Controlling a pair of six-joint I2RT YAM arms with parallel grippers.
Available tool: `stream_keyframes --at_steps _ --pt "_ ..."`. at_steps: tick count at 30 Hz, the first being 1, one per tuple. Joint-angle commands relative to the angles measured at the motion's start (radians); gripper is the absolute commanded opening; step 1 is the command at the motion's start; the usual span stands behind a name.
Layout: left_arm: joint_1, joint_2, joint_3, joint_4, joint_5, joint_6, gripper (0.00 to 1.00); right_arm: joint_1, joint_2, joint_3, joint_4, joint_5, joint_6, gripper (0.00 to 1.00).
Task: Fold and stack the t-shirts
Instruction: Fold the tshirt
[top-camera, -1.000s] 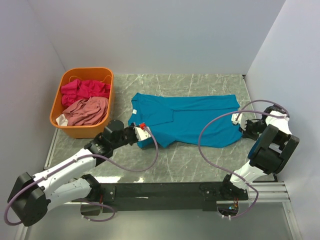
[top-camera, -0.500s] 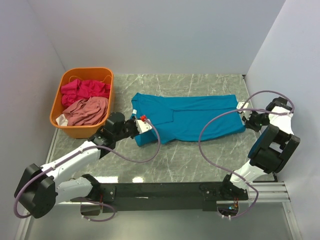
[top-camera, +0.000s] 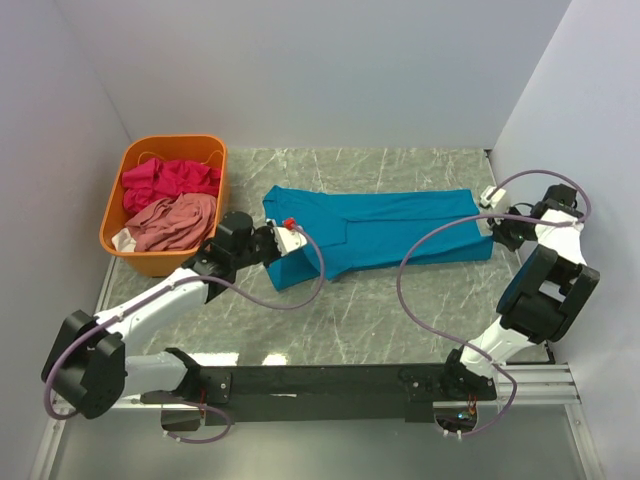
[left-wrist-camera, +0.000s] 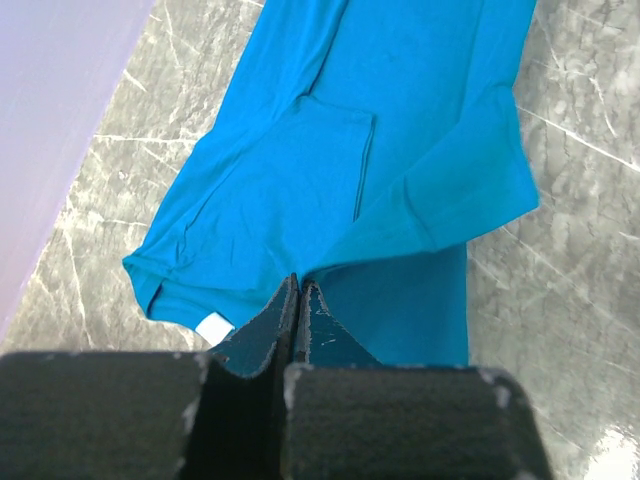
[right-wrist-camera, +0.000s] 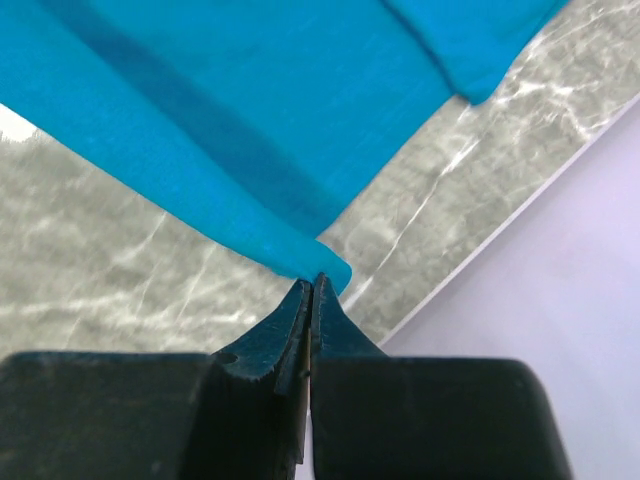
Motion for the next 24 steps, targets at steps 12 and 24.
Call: stream_keyframes --at_steps 12,24 --pt "0.047 0.145 0.142 0.071 0.076 0.023 0.00 0.057 0.077 0.053 0.172 0.063 0.193 0.00" --pt "0.075 0.205 0.184 0.102 0.103 0.008 0.00 0.069 0.137 0.058 0.224 0.112 0.265 0.00"
